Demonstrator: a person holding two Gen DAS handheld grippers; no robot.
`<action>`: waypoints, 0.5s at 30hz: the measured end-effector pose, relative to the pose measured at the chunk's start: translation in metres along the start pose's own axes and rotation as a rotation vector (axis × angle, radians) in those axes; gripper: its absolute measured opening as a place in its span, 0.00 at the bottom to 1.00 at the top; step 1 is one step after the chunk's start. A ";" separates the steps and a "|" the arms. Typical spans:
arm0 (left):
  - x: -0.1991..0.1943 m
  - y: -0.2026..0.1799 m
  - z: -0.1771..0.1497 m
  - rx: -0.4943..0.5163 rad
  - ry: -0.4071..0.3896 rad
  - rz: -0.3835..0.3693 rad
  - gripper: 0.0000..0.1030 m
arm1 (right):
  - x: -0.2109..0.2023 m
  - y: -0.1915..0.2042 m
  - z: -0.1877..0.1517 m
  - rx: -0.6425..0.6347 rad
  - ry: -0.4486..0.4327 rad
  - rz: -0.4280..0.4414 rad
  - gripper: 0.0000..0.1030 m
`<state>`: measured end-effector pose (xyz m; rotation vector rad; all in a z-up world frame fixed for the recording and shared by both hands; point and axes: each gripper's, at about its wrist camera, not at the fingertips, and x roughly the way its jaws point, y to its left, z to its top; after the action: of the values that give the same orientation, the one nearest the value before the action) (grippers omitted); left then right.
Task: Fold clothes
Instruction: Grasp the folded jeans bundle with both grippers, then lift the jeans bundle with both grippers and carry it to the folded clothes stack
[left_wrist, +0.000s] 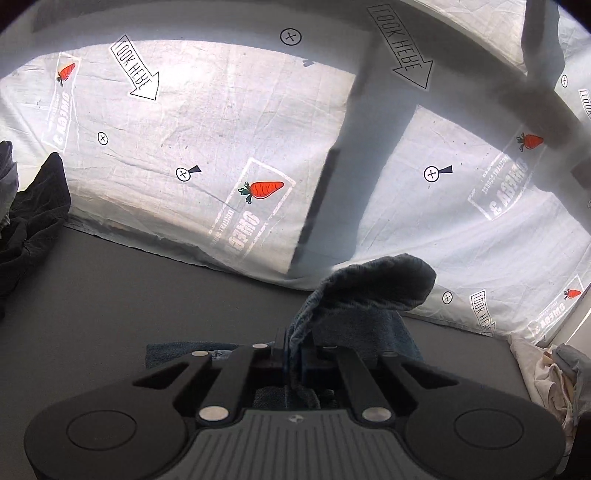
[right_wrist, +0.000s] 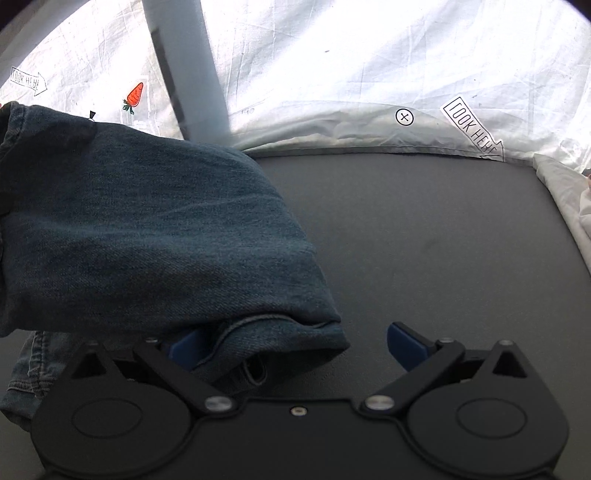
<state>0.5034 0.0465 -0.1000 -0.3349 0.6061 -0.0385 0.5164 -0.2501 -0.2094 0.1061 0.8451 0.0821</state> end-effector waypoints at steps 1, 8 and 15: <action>0.000 0.011 -0.004 -0.048 0.012 0.016 0.06 | -0.003 0.001 0.000 -0.006 -0.005 0.009 1.00; 0.048 0.097 -0.070 -0.447 0.251 0.055 0.15 | -0.015 0.016 -0.002 -0.110 0.006 0.029 1.00; 0.037 0.080 -0.062 -0.264 0.252 0.042 0.52 | -0.042 0.020 0.005 -0.171 -0.035 0.102 1.00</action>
<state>0.4941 0.0990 -0.1942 -0.5790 0.8702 0.0406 0.4919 -0.2349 -0.1726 -0.0102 0.7940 0.2467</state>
